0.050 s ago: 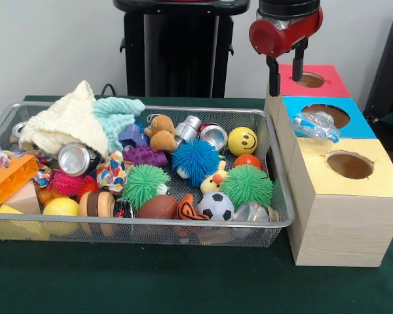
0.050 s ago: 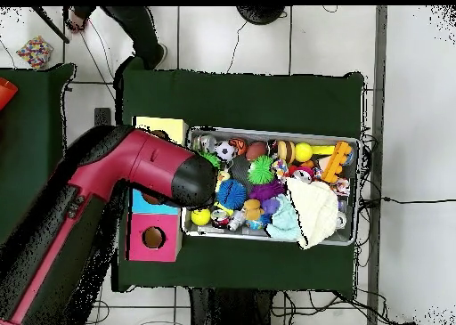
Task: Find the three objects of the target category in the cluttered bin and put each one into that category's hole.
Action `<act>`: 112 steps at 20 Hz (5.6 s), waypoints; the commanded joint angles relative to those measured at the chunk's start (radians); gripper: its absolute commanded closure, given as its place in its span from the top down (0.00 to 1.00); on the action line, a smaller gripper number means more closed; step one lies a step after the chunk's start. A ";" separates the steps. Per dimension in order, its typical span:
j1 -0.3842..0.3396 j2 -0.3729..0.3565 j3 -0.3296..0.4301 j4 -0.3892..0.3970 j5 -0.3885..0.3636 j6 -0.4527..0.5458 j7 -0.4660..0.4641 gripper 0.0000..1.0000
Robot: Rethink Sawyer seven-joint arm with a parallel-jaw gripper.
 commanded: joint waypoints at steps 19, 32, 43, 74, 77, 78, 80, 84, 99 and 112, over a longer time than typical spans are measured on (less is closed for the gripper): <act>-0.122 0.012 0.124 -0.148 0.092 0.023 0.231 1.00; -0.124 0.024 0.155 -0.136 0.136 0.010 0.205 1.00; -0.126 0.061 0.160 -0.136 0.132 0.005 0.138 1.00; -0.123 0.087 0.222 -0.131 0.174 -0.016 0.082 1.00; -0.123 0.094 0.218 -0.142 0.162 -0.038 0.099 1.00; -0.123 0.097 0.216 -0.146 0.158 -0.046 0.106 0.00; -0.122 0.106 0.212 -0.155 0.144 -0.063 0.127 0.00; -0.121 0.111 0.216 -0.160 0.130 -0.082 0.139 0.00; -0.134 0.092 0.223 -0.168 0.109 -0.154 0.184 0.00; -0.107 0.099 0.242 -0.139 0.128 -0.164 0.202 0.00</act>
